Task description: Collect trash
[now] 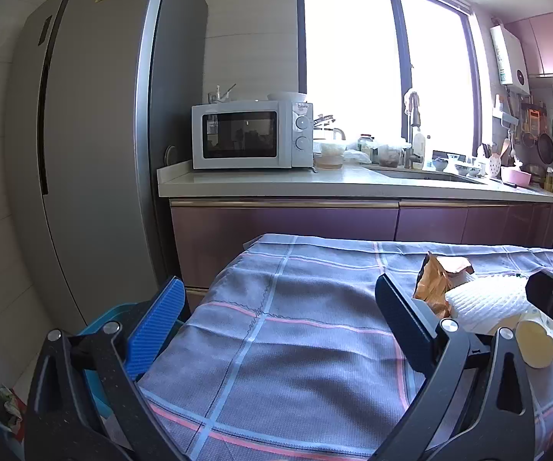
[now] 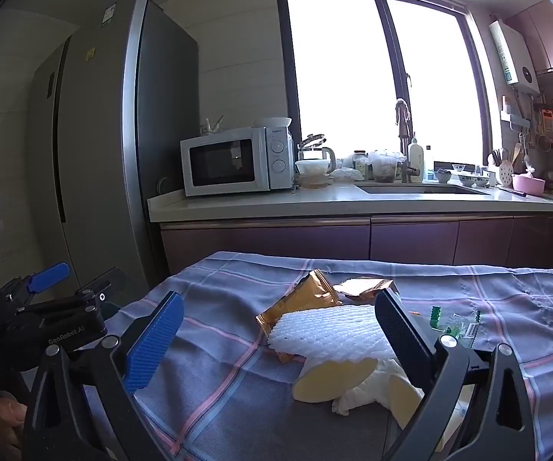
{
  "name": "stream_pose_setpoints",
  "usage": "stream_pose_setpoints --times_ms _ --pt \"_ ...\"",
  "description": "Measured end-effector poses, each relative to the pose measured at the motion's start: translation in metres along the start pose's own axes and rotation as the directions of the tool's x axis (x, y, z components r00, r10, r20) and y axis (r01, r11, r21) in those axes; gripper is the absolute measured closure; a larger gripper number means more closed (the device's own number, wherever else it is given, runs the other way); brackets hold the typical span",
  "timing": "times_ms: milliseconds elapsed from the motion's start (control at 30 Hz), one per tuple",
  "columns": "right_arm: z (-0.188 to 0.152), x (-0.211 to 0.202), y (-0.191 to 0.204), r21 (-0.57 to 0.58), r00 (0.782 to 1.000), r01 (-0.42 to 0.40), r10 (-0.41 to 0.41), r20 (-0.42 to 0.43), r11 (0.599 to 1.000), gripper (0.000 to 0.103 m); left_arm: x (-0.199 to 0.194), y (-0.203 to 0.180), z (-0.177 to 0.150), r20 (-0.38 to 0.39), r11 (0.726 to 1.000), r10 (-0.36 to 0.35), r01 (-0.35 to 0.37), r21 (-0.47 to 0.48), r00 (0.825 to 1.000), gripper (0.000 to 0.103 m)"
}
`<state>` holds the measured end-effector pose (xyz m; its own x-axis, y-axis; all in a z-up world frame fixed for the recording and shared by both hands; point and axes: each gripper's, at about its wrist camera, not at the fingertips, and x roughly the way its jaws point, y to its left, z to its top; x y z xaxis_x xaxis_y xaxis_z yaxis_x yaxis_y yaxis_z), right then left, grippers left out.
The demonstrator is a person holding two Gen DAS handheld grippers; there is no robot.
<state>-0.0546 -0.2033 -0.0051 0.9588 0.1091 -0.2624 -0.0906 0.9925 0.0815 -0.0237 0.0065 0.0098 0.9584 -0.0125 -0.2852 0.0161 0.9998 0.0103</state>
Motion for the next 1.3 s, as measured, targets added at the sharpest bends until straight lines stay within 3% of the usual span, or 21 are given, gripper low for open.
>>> stream_pose_setpoints --times_ms 1300 --pt "-0.0026 0.0033 -0.0014 0.01 1.0 -0.006 0.006 -0.013 1.0 0.007 -0.0031 0.0037 0.0033 0.013 1.0 0.006 -0.006 -0.018 1.0 0.005"
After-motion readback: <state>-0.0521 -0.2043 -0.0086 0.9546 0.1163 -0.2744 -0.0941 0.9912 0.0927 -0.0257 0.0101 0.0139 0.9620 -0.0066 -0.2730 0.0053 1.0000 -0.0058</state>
